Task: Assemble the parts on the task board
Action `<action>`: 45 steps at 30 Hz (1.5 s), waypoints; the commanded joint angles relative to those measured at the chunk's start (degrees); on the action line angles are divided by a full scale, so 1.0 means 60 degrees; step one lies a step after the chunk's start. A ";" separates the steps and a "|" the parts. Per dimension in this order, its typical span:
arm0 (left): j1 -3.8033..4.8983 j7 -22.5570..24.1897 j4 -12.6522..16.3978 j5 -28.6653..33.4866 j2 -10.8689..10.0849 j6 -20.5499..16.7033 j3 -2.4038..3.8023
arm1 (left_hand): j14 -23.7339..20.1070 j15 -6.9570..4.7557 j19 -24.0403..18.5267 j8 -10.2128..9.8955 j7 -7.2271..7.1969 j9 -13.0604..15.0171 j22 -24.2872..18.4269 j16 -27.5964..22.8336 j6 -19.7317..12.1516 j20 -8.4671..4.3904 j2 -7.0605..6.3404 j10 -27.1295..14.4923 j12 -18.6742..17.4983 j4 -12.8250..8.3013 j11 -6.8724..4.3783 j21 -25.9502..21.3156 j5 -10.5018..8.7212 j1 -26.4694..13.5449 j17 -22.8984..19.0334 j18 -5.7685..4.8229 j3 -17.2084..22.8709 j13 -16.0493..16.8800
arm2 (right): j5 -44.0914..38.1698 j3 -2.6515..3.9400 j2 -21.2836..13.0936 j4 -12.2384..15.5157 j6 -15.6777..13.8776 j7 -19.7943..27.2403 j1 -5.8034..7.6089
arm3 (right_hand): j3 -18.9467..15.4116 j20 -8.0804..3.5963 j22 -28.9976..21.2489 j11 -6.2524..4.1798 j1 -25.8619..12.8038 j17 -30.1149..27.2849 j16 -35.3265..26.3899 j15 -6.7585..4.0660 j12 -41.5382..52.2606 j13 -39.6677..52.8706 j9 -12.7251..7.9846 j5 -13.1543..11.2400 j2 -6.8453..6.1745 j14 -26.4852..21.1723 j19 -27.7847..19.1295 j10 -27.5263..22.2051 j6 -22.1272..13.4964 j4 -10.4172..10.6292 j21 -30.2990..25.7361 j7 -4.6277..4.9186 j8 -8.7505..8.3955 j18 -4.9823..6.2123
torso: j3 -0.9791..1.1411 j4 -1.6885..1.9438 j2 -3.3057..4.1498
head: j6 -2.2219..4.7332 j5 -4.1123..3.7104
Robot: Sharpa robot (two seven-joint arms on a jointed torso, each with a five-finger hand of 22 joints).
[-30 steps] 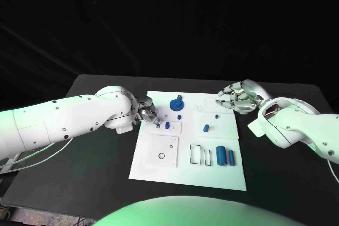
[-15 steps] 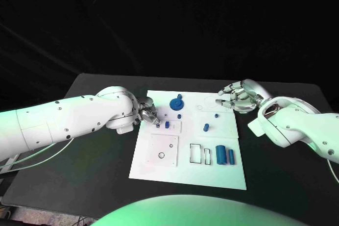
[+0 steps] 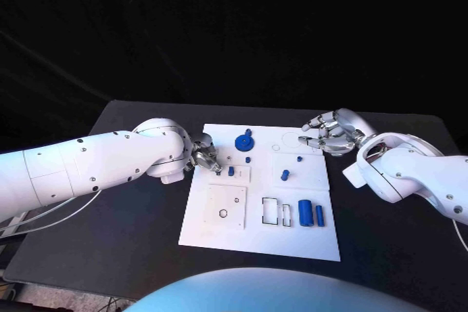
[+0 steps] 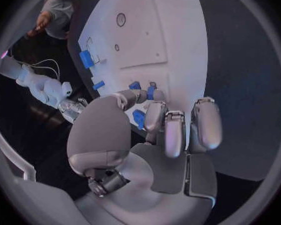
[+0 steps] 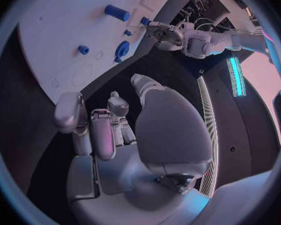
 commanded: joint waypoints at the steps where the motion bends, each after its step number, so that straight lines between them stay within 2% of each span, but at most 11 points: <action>1: -0.0031 -0.0073 0.0019 -0.0145 0.0003 0.0277 -0.0015 | 0.1009 -0.0063 0.0032 0.0023 -0.0181 0.0006 0.1531 0.0034 0.0217 0.0018 0.0095 0.0051 -0.0035 -0.1311 -0.0015 0.0008 -0.0065 -0.0028 0.2516 -0.0120 0.1328 -0.0011 | -0.0058 0.0000 0.0002 0.0000 0.0102 -0.0016 -0.0007 | 0.0024 0.0004 0.0474 0.0008 -0.0092 0.0120 -0.0055 -0.0035 0.0066 0.0008 0.0008 0.0027 0.0030 0.0230 0.0007 -0.0026 -0.0064 -0.0009 -0.0059 0.0024 0.0020 0.0085 | -0.0006 0.0002 -0.0005 | -0.0005 0.0009; 27: -0.0038 -0.0133 0.0007 0.0098 -0.0005 0.0400 -0.0014 | 0.1009 -0.0060 0.0044 0.0010 -0.0179 -0.0001 0.1545 0.0034 0.0231 0.0023 0.0105 0.0066 -0.0012 -0.1338 -0.0018 0.0026 -0.0134 -0.0008 0.2516 -0.0125 0.1371 0.0009 | -0.0057 0.0000 0.0000 -0.0004 0.0072 -0.0041 -0.0009 | 0.0035 0.0003 0.0474 0.0006 -0.0101 0.0103 -0.0066 -0.0036 0.0062 -0.0009 0.0007 0.0040 0.0034 0.0226 0.0008 -0.0036 -0.0075 -0.0010 -0.0064 0.0024 0.0044 0.0086 | 0.0003 -0.0005 -0.0001 | -0.0045 0.0024; 45: -0.0036 -0.0123 -0.0017 0.0309 0.0003 0.0788 0.0023 | 0.1009 -0.0062 0.0050 -0.0001 -0.0180 -0.0005 0.1554 0.0034 0.0245 0.0025 0.0111 0.0086 0.0014 -0.1388 -0.0023 0.0033 -0.0180 0.0038 0.2516 -0.0127 0.1418 0.0031 | -0.0057 0.0000 0.0001 -0.0002 0.0073 -0.0047 -0.0010 | 0.0035 0.0003 0.0474 0.0006 -0.0101 0.0103 -0.0066 -0.0036 0.0062 -0.0009 0.0007 0.0040 0.0034 0.0226 0.0008 -0.0036 -0.0075 -0.0010 -0.0064 0.0024 0.0044 0.0086 | 0.0003 -0.0006 -0.0001 | -0.0084 0.0009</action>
